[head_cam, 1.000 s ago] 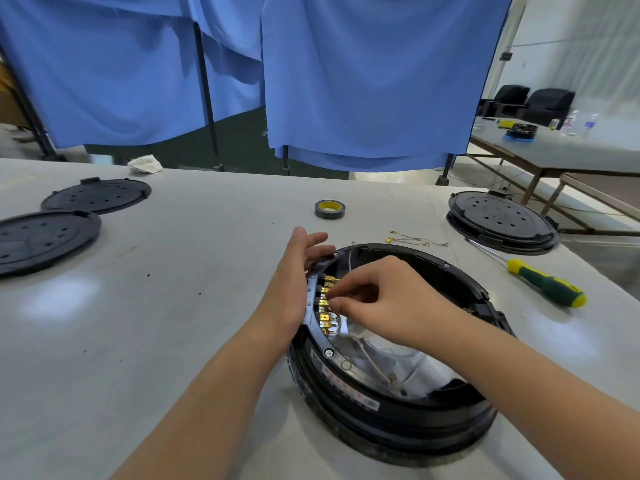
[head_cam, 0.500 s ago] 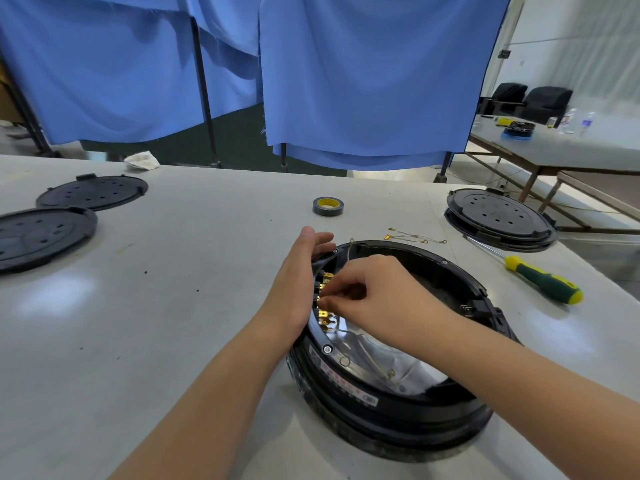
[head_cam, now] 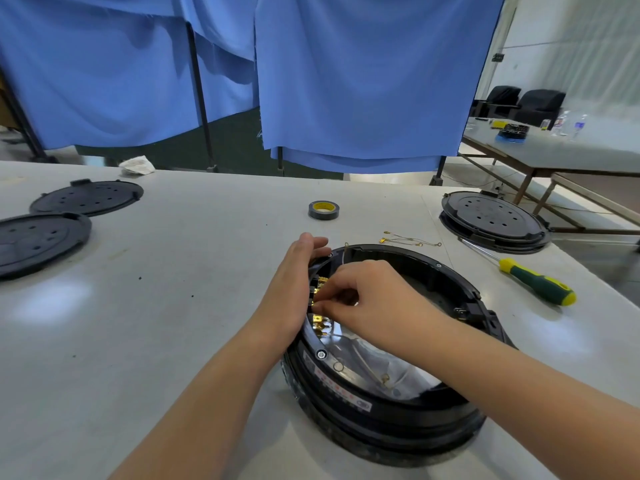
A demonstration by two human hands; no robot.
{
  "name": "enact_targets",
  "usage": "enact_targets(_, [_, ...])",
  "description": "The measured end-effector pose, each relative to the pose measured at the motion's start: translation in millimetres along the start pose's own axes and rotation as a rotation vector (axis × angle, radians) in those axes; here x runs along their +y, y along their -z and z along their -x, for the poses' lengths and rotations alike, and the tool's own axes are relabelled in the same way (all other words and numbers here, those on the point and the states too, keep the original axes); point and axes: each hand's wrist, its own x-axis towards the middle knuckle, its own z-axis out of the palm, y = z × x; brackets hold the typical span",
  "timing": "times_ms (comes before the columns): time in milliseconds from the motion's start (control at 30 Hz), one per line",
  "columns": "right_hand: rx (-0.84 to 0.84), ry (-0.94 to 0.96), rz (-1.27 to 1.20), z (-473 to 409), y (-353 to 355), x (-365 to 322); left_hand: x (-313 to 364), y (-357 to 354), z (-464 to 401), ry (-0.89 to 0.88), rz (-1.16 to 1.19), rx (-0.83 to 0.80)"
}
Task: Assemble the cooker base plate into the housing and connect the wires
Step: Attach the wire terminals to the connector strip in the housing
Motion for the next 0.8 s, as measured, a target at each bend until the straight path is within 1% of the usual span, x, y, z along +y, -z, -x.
enact_targets(100, [-0.032, -0.010, 0.012, 1.6, 5.9, -0.9, -1.7, 1.8, -0.6, -0.016, -0.053, -0.005])
enact_targets(167, [-0.022, -0.025, -0.011, 1.7, 19.4, -0.8, -3.4, 3.2, -2.3, -0.024, -0.078, 0.005])
enact_targets(233, [0.022, -0.045, -0.104, -0.8, 41.8, 5.1, -5.9, 4.7, -5.0, -0.045, -0.091, 0.021])
enact_targets(300, [0.088, -0.078, -0.127, -6.3, 67.8, 19.4, -8.0, 6.8, -7.7, -0.074, -0.092, 0.031])
enact_targets(400, [0.152, -0.223, -0.106, -20.9, 96.1, 61.9, -10.9, 14.2, -9.8, -0.119, -0.135, 0.037])
enact_targets(500, [0.118, -0.405, -0.003, -34.3, 100.4, 114.9, -13.1, 19.7, -10.7, -0.148, -0.232, 0.073])
enact_targets(567, [0.095, -0.471, 0.099, -40.9, 93.4, 145.8, -15.4, 20.4, -12.7, -0.135, -0.212, 0.100])
enact_targets(667, [0.079, -0.464, 0.232, -51.2, 78.9, 176.0, -18.8, 19.0, -15.4, -0.100, -0.181, 0.116])
enact_targets(800, [0.098, -0.449, 0.296, -65.0, 65.1, 191.5, -20.3, 18.9, -15.9, -0.051, -0.160, 0.113])
